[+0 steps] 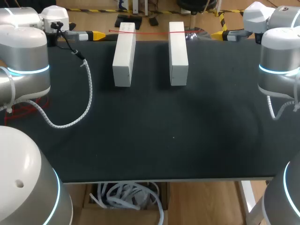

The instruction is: Grab the tape and strap the tape.

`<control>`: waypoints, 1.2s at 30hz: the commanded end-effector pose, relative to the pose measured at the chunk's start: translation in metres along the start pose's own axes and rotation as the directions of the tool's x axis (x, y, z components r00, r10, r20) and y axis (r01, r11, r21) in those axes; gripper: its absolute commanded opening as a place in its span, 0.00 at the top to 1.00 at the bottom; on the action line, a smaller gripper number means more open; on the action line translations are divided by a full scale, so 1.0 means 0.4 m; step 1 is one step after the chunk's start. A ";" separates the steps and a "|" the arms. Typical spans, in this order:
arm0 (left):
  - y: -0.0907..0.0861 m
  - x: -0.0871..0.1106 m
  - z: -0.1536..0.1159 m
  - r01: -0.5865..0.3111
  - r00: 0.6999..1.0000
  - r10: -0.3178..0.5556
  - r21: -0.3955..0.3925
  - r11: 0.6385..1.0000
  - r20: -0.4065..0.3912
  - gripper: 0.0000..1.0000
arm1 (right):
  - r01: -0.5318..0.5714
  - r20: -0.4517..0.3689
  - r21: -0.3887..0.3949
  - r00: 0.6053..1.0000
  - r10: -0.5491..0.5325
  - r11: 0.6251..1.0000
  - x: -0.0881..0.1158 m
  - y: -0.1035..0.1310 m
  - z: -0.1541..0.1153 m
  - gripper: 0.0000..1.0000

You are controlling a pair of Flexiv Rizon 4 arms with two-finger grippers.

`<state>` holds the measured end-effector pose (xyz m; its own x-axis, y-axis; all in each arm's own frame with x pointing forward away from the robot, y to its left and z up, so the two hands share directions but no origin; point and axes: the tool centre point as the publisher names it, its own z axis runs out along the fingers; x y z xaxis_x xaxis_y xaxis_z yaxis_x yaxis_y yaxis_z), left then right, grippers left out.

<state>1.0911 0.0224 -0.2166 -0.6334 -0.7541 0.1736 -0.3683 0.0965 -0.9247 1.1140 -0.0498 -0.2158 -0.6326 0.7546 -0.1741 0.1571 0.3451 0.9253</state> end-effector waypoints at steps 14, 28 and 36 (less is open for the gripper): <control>0.005 -0.001 -0.002 -0.017 1.000 0.017 0.011 1.000 -0.023 0.00 | 0.000 0.000 -0.001 1.000 0.000 1.000 -0.001 -0.001 0.000 0.00; -0.030 0.034 0.019 -0.490 0.698 0.466 0.113 0.864 -0.543 0.00 | 0.000 0.000 -0.001 1.000 0.000 1.000 -0.001 -0.001 0.000 0.00; -0.046 0.055 0.020 -0.532 0.635 0.515 0.158 0.832 -0.575 0.00 | 0.000 0.000 -0.001 1.000 0.000 1.000 -0.001 -0.001 0.000 0.00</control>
<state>1.0837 -0.0068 -0.1961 -0.9347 -0.3201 -0.1547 0.0228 0.3802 -0.9246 1.1140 -0.0499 -0.2159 -0.6329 0.7544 -0.1741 0.1570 0.3452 0.9253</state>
